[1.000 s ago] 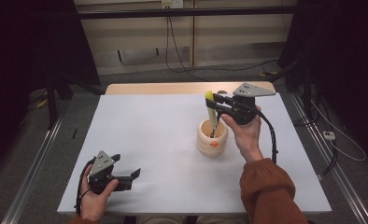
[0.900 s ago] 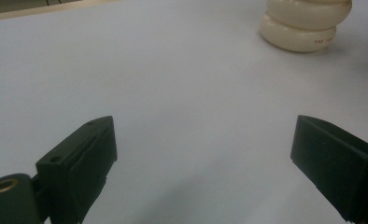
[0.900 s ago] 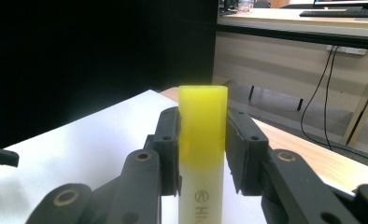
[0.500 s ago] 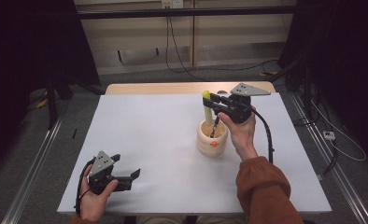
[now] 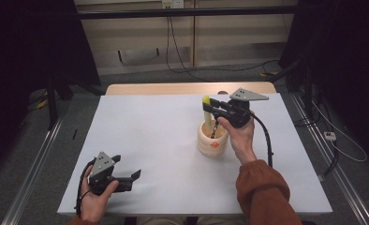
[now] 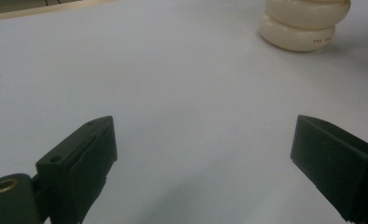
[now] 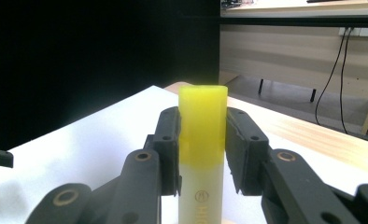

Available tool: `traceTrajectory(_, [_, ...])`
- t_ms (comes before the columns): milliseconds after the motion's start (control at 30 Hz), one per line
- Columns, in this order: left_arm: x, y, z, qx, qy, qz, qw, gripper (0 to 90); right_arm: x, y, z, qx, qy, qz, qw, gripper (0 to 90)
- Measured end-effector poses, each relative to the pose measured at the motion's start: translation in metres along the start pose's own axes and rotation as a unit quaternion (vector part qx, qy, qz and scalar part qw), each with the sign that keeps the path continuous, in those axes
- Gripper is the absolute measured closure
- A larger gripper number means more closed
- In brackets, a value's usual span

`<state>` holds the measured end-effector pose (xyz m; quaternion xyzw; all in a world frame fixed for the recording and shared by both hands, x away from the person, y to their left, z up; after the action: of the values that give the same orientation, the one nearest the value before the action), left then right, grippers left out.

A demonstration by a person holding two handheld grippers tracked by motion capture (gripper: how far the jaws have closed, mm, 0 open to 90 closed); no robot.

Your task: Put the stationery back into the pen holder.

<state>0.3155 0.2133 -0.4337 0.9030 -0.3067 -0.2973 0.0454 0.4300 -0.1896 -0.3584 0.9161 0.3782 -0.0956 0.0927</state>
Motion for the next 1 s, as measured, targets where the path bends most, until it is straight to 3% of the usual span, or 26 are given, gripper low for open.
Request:
traceTrajectory(633, [0.0, 0.0, 0.0, -0.001, -0.001, 0.0, 1.0, 7.0, 0.003, 0.004, 0.015, 0.007, -0.013, -0.004, 0.9999, 66.9])
traceTrajectory(767, [0.0, 0.0, 0.0, -0.001, 0.0, 0.0, 1.0, 7.0, 0.003, 0.005, 0.014, 0.012, -0.016, 0.003, 0.9998, 39.4])
traceTrajectory(900, [0.0, 0.0, 0.0, -0.002, 0.001, 0.0, 1.0, 7.0, 0.001, 0.006, 0.013, 0.013, -0.022, 0.011, 0.9996, 26.3])
traceTrajectory(1000, [0.0, 0.0, 0.0, -0.001, 0.0, 0.0, 1.0, 7.0, -0.001, 0.006, 0.012, 0.012, -0.027, 0.017, 0.9994, 21.5])
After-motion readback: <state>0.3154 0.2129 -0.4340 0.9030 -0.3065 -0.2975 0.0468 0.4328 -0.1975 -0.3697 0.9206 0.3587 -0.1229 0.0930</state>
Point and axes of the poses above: each handheld gripper's, and its own axes: x roughly forward along the jaws, z roughly out of its underside, y roughly to its right, the point moved 1 cm from there along x, roughly forward along the jaws, and after that the axes turned 15 degrees about -x, right-handed, at the moved point
